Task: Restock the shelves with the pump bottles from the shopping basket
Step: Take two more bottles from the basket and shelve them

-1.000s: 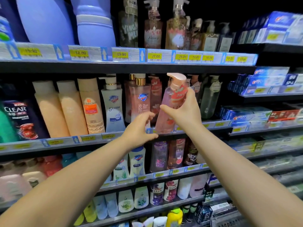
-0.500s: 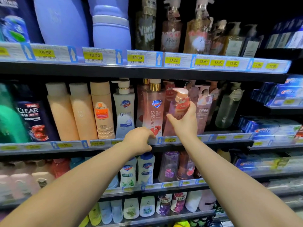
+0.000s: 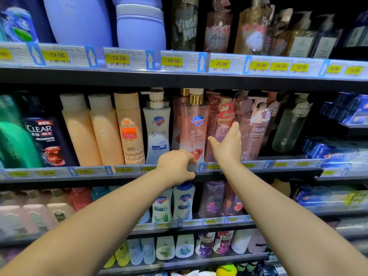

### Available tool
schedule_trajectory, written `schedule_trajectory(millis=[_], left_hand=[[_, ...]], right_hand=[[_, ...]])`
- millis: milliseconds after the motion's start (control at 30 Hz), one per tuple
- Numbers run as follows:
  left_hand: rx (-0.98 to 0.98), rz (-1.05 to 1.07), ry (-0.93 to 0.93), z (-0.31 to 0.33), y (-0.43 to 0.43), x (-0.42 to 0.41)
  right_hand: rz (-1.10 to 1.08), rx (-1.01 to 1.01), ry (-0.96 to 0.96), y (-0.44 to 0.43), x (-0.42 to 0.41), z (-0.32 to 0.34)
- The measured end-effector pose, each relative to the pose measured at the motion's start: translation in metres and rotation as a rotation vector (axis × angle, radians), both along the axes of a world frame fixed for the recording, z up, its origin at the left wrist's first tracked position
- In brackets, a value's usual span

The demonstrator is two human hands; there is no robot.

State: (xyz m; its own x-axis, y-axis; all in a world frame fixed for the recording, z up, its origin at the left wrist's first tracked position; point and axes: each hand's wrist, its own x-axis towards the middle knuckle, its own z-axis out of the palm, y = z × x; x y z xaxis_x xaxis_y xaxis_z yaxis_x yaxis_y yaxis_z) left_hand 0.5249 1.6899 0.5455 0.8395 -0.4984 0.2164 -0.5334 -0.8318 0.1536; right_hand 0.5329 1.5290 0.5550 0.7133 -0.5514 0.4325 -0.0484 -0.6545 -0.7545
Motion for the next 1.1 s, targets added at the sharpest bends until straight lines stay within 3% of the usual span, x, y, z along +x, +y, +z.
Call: schedule_trajectory(millis=[333,533,633,733,967,1100], left_hand=[[0.003,-0.002,-0.005,0.000,-0.003,0.003],[-0.247,-0.108,-0.105,-0.003,-0.036,-0.014],[-0.243,-0.216,-0.108,-0.016,-0.071,-0.033],[-0.167,-0.276,-0.074,-0.040,-0.114,-0.059],[0.079,-0.310,0.071,-0.112,-0.247,-0.160],[0.159,-0.314,0.200,-0.154,-0.308,-0.231]], right_hand=[[0.124,-0.029,0.053,-0.004,-0.010,-0.008],[0.108,-0.101,-0.079,-0.034,-0.067,-0.022],[0.063,-0.157,-0.048,-0.070,-0.101,-0.035],[0.020,-0.218,0.089,-0.116,-0.145,-0.057],[-0.056,-0.405,0.671,-0.237,-0.288,-0.124],[-0.075,-0.410,0.835,-0.291,-0.370,-0.156]])
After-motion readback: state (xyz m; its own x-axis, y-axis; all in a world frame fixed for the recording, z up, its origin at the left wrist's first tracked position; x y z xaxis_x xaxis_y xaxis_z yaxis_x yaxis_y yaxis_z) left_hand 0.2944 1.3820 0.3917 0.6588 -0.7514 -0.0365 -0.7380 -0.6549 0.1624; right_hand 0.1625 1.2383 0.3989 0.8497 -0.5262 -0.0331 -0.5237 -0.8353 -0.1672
